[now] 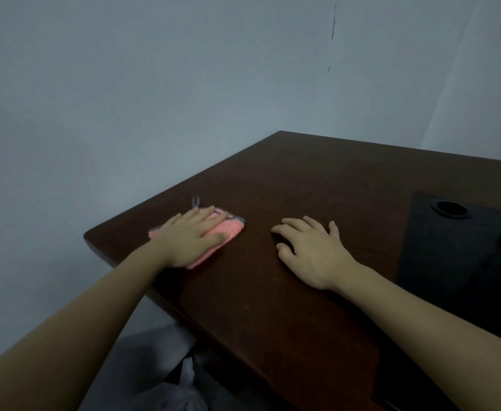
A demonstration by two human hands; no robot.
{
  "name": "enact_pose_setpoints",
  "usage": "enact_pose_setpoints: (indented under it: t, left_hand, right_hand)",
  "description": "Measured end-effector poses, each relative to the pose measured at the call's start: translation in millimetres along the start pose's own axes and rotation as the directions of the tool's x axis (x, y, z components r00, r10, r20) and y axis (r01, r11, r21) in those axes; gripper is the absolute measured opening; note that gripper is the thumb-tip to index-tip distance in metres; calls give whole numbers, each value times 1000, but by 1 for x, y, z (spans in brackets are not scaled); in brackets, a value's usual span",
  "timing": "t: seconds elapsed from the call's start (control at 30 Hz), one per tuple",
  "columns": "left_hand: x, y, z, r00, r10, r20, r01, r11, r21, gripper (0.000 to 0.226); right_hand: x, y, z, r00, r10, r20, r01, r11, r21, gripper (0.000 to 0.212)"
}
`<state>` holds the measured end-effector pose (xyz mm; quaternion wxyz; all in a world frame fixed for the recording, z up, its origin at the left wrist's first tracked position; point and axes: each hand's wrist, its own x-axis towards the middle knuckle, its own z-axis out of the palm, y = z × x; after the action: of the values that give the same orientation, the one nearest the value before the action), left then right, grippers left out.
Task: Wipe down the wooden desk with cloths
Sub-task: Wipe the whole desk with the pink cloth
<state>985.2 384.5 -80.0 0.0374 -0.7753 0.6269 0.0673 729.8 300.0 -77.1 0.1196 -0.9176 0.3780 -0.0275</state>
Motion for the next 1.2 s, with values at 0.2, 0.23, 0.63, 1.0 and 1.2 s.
enact_pose_setpoints:
  t: [0.2,0.23,0.63,1.0,1.2]
  left_hand:
    - [69,10,-8,996,-78,-43,79,997,12,64]
    - [72,10,-8,996,-82,-41,82,997,9,64]
    - [-64,11,5,985,172,18,-172,985,19,68]
    - [28,-5,-4,998,-69,-6,70,997,29,74]
    - [49,13,-4,991,-127,-37,127,992,1,64]
  right_hand:
    - [0,-4,-1,1000,5,-8,-5,1000,-18,47]
    - [0,-4,-1,1000,4,-9,-5,1000,-13,47]
    - [1,-4,0,1000,13,12,-12,999,-42,48]
    - [0,-3,0,1000,11,-9,-11,1000,-21,47]
    - [-2,-4,-1,1000,-2,-14,2,1000,-9,47]
